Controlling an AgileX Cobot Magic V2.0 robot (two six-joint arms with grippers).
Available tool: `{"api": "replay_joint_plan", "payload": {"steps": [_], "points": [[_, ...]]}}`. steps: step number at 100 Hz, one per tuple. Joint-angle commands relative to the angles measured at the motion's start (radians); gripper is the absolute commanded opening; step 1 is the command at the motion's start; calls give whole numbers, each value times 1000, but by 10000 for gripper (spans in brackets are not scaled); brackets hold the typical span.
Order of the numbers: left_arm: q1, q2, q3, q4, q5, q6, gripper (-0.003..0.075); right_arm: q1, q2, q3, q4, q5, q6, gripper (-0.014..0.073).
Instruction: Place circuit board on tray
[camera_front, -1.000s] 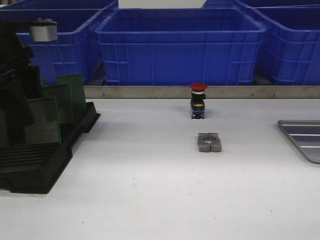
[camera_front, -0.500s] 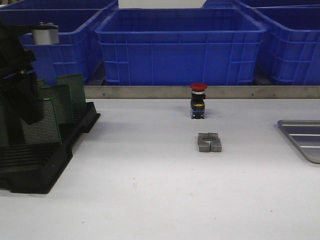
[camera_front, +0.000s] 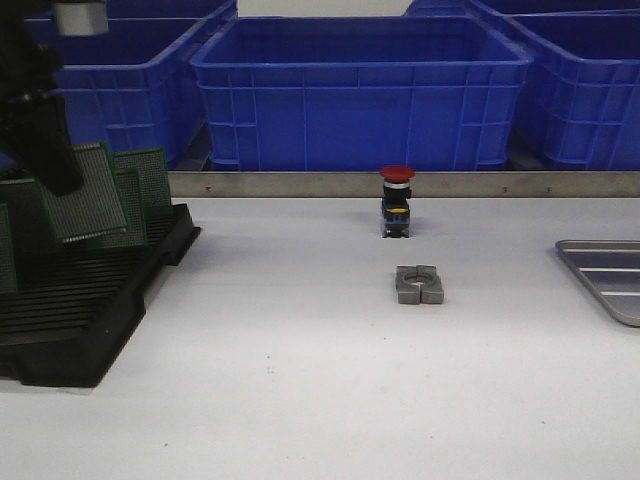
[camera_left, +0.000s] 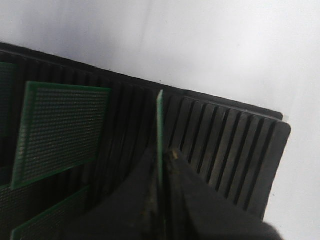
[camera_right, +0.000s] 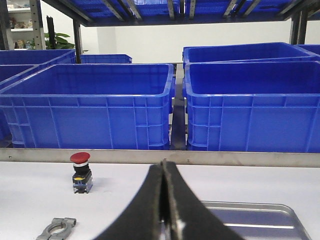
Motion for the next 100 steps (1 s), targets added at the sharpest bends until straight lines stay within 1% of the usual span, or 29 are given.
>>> {"api": "replay_joint_plan", "payload": {"steps": [1, 13, 23, 38, 49, 64, 73, 83, 90, 100], "points": [[-1, -115, -32, -61, 59, -44, -18, 3, -23, -12, -5, -75, -5, -68], [-3, -181, -30, -136, 59, -76, -17, 3, -23, -12, -5, -75, -5, -68], [-28, -240, -21, -174, 57, -83, -17, 3, -23, -12, -5, -75, -5, -68], [-114, -291, -4, -227, 57, -92, -17, 3, -23, -12, -5, -75, -5, -68], [-183, -293, -2, -282, 57, -115, -18, 3, -23, -12, -5, -75, -5, -68], [-275, -293, 0, -308, 57, -117, -18, 3, -23, -12, -5, -82, -5, -68], [-310, -291, 0, -371, 57, -117, -18, 3, -23, -12, -5, -98, -4, -68], [-332, -290, 0, -397, 55, -117, -18, 3, -23, -16, -3, -102, 2, -68], [-339, -290, 0, -397, 55, -117, -18, 3, -22, -45, -2, -59, 31, -68], [-339, -290, 0, -397, 55, -117, -18, 3, -7, -141, -2, 83, 44, -68]]}}
